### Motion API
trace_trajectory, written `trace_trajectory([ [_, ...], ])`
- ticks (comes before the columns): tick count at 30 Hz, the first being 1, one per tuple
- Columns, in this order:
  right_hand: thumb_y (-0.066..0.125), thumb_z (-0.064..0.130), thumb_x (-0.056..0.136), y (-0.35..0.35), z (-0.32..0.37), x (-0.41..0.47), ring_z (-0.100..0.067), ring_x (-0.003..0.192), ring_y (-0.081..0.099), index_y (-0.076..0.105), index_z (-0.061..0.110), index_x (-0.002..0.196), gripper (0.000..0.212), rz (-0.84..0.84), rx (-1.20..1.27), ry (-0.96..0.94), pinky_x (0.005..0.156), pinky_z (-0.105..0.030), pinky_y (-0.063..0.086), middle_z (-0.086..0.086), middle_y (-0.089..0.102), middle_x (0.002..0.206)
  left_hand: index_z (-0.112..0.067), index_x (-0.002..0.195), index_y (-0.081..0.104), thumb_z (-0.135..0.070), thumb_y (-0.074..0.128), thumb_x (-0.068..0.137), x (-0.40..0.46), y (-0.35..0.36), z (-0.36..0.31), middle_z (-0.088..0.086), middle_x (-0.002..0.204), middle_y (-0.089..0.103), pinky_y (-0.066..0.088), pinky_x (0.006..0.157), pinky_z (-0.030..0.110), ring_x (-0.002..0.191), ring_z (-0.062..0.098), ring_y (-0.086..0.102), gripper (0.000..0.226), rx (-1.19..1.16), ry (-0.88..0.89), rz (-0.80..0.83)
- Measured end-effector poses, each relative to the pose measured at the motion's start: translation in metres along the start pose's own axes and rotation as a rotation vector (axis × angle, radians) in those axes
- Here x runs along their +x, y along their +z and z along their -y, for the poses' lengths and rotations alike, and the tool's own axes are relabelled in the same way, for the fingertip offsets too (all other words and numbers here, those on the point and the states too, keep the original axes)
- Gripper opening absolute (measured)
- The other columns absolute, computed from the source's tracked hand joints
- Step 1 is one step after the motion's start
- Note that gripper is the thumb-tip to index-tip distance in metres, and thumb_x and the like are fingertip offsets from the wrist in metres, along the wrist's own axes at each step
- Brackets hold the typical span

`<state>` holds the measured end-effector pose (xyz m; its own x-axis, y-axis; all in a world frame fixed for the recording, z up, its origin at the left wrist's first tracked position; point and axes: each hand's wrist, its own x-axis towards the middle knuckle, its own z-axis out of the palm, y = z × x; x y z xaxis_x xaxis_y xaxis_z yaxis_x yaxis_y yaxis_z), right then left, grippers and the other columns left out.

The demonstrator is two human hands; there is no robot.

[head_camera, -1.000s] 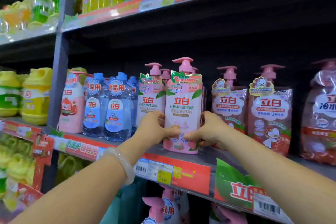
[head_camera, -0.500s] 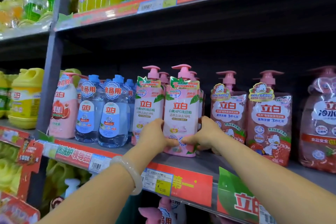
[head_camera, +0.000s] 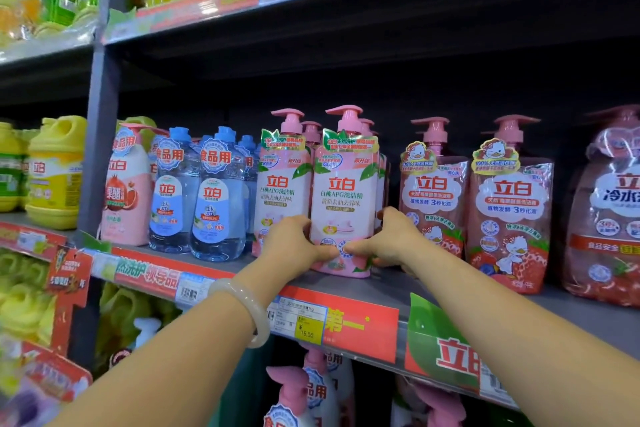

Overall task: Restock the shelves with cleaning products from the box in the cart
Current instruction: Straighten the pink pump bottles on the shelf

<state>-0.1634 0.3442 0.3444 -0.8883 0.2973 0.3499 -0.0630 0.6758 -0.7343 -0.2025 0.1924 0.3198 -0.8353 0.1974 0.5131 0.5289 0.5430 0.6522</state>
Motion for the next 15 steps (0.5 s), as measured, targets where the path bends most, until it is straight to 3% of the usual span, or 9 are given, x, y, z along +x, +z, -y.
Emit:
trace_trajectory([
  [3, 0.085, 0.014, 0.066, -0.002, 0.005, -0.007, -0.028, 0.096, 0.062, 0.05, 0.004, 0.093, 0.046, 0.006, 0.101, 0.027, 0.086, -0.041, 0.053, -0.014, 0.062, 0.107, -0.003, 0.109, 0.06, -0.026, 0.077, 0.076, -0.008, -0.004, -0.003, 0.013, 0.105, 0.069, 0.05, 0.087, 0.039, 0.098, 0.027, 0.064, 0.043, 0.06, 0.051, -0.046],
  [4, 0.085, 0.016, 0.067, -0.004, 0.007, -0.01, -0.028, 0.096, 0.061, 0.052, 0.003, 0.094, 0.045, -0.029, 0.117, 0.009, 0.085, -0.042, 0.052, -0.014, 0.061, 0.105, -0.003, 0.114, 0.059, -0.026, 0.074, 0.079, -0.014, -0.008, -0.006, 0.012, 0.11, 0.067, 0.049, 0.091, 0.038, 0.102, 0.027, 0.063, 0.044, 0.082, 0.07, -0.082],
  [7, 0.081, 0.028, 0.071, -0.011, 0.017, -0.02, -0.025, 0.106, 0.057, 0.049, 0.002, 0.119, 0.063, -0.24, 0.03, -0.181, 0.093, -0.04, 0.048, -0.011, 0.058, 0.114, -0.004, 0.126, 0.054, -0.026, 0.068, 0.085, -0.039, -0.029, -0.014, 0.012, 0.12, 0.061, 0.046, 0.097, 0.036, 0.109, 0.026, 0.059, 0.049, 0.1, 0.138, -0.164],
  [9, 0.075, 0.032, 0.076, -0.012, 0.031, -0.04, -0.016, 0.098, 0.049, 0.048, 0.005, 0.123, 0.06, -0.312, -0.008, -0.369, 0.093, -0.033, 0.044, -0.005, 0.05, 0.108, -0.006, 0.127, 0.054, -0.028, 0.067, 0.086, -0.062, -0.042, -0.012, 0.01, 0.12, 0.061, 0.046, 0.095, 0.028, 0.106, 0.022, 0.059, 0.048, 0.132, 0.158, -0.203],
  [11, 0.069, 0.037, 0.08, -0.005, 0.046, -0.067, -0.013, 0.094, 0.043, 0.051, 0.018, 0.113, 0.042, -0.269, -0.056, -0.539, 0.089, -0.028, 0.042, -0.003, 0.044, 0.104, -0.007, 0.123, 0.057, -0.03, 0.066, 0.086, -0.089, -0.053, -0.006, 0.006, 0.114, 0.063, 0.044, 0.087, 0.022, 0.093, 0.015, 0.058, 0.044, 0.185, 0.16, -0.216],
  [13, 0.064, 0.039, 0.085, 0.011, 0.054, -0.091, -0.015, 0.093, 0.047, 0.05, 0.025, 0.093, 0.021, -0.143, -0.129, -0.65, 0.088, -0.031, 0.042, -0.007, 0.049, 0.099, -0.006, 0.118, 0.06, -0.029, 0.067, 0.085, -0.115, -0.059, 0.005, 0.006, 0.106, 0.065, 0.044, 0.082, 0.019, 0.086, 0.011, 0.055, 0.04, 0.221, 0.152, -0.213],
  [15, 0.065, 0.037, 0.085, 0.037, 0.054, -0.115, -0.016, 0.091, 0.048, 0.051, 0.024, 0.093, 0.021, 0.049, -0.122, -0.706, 0.084, -0.034, 0.042, -0.002, 0.05, 0.088, -0.004, 0.112, 0.062, -0.031, 0.07, 0.081, -0.143, -0.062, 0.024, 0.007, 0.1, 0.065, 0.046, 0.081, 0.022, 0.084, 0.012, 0.056, 0.042, 0.251, 0.087, -0.194],
])
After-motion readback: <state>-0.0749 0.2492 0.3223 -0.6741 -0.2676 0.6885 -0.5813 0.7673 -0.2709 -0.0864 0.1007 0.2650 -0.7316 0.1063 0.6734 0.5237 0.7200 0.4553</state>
